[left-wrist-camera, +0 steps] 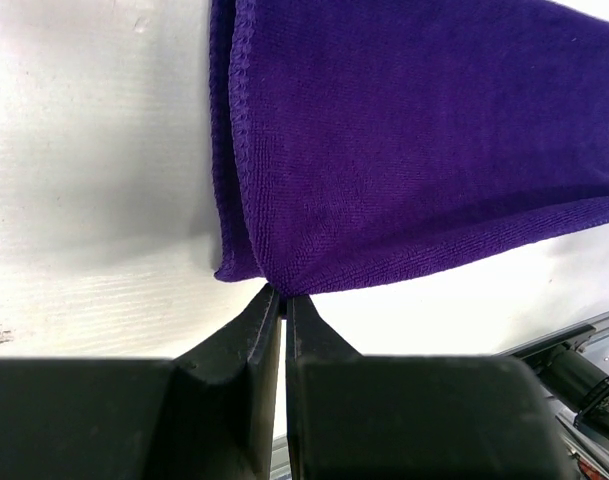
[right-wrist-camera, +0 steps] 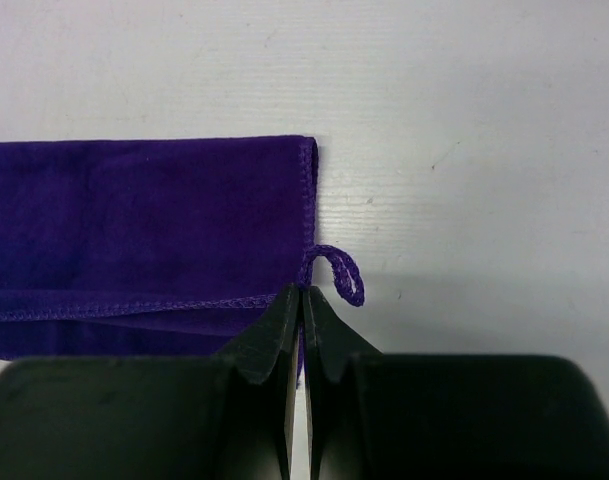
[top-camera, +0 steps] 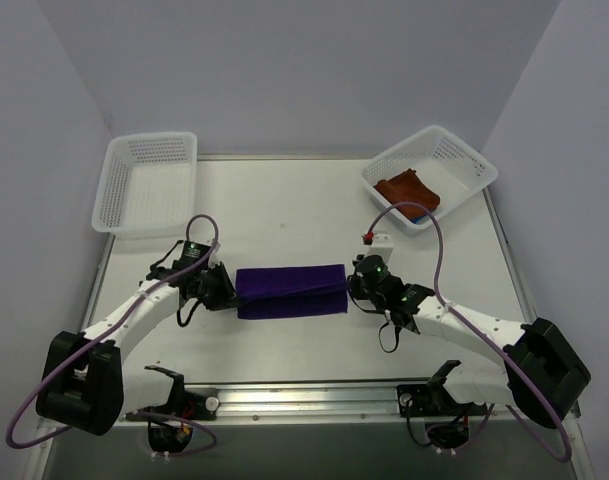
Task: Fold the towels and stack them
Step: Fold the towel
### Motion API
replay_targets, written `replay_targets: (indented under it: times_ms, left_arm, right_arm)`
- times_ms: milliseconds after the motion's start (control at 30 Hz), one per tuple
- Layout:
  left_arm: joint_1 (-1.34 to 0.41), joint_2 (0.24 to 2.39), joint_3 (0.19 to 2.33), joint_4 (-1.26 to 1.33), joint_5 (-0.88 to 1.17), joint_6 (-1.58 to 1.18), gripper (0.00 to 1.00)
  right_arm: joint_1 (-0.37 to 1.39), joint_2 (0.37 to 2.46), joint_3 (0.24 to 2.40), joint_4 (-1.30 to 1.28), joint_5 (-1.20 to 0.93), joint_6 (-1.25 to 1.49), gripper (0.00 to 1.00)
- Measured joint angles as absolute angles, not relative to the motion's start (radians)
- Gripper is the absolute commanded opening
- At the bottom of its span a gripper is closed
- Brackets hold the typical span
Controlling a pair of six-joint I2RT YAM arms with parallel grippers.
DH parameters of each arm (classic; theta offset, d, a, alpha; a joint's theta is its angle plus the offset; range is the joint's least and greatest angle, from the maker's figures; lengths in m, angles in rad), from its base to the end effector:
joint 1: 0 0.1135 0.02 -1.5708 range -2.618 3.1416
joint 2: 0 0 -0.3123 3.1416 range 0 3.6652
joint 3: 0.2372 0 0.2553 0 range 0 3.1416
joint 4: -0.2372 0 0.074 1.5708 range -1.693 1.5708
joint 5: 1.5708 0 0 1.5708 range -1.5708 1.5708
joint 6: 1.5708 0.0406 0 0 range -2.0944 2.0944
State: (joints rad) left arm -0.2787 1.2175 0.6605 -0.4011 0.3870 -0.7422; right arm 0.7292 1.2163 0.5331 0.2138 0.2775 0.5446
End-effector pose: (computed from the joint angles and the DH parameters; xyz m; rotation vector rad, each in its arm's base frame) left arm 0.2058 -0.0748 0.2350 -0.4505 2.6272 -0.8660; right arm 0.1884 0.1534 0.2451 -0.0139 2.0604 0.5192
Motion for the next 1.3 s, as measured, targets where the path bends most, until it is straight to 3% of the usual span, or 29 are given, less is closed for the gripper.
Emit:
replay_targets:
  times_ms: [300, 433, 533, 567, 600, 667, 733, 767, 833, 867, 933, 1000, 1167, 1300]
  left_arm:
    - [-0.281, 1.235, 0.64, -0.409, 0.376, -0.747, 0.03]
    - [-0.281, 1.235, 0.614, -0.422, 0.369, -0.758, 0.12]
    - [-0.281, 1.235, 0.605, -0.447, 0.36, -0.766, 0.29]
    - [-0.283, 1.231, 0.604, -0.458, 0.357, -0.77, 0.41]
    - [-0.285, 1.226, 0.604, -0.469, 0.356, -0.77, 0.51]
    - [-0.288, 1.205, 0.602, -0.499, 0.348, -0.778, 0.68]
    - [-0.293, 1.169, 0.601, -0.538, 0.338, -0.783, 0.78]
    - [-0.295, 1.145, 0.601, -0.559, 0.331, -0.786, 0.9]
    - [-0.296, 1.095, 0.6, -0.593, 0.313, -0.792, 0.98]
    - [-0.297, 1.071, 0.601, -0.605, 0.305, -0.793, 0.94]
    - [-0.297, 1.037, 0.604, -0.625, 0.287, -0.796, 0.94]
    - [-0.297, 1.041, 0.618, -0.637, 0.27, -0.796, 0.94]
    - [-0.296, 1.136, 0.682, -0.628, 0.237, -0.789, 0.94]
    - [-0.296, 1.245, 0.744, -0.607, 0.213, -0.776, 0.94]
  right_arm:
    - [0.737, 1.251, 0.511, 0.231, 0.257, 0.559, 0.01]
    - [0.754, 1.257, 0.479, 0.243, 0.246, 0.581, 0.06]
    - [0.768, 1.258, 0.456, 0.242, 0.244, 0.601, 0.17]
    - [0.776, 1.258, 0.451, 0.242, 0.243, 0.604, 0.18]
    - [0.781, 1.258, 0.448, 0.242, 0.241, 0.61, 0.25]
    - [0.799, 1.258, 0.445, 0.236, 0.238, 0.625, 0.34]
    - [0.83, 1.253, 0.445, 0.209, 0.241, 0.632, 0.39]
    - [0.847, 1.246, 0.446, 0.188, 0.244, 0.637, 0.42]
    - [0.878, 1.213, 0.446, 0.137, 0.253, 0.644, 0.46]
    - [0.89, 1.187, 0.447, 0.112, 0.255, 0.648, 0.49]
    - [0.907, 1.112, 0.454, 0.064, 0.259, 0.653, 0.67]
    - [0.913, 1.024, 0.462, 0.033, 0.265, 0.655, 1.0]
    - [0.912, 0.868, 0.468, 0.026, 0.303, 0.648, 1.0]
    - [0.912, 0.875, 0.471, 0.059, 0.305, 0.645, 1.0]
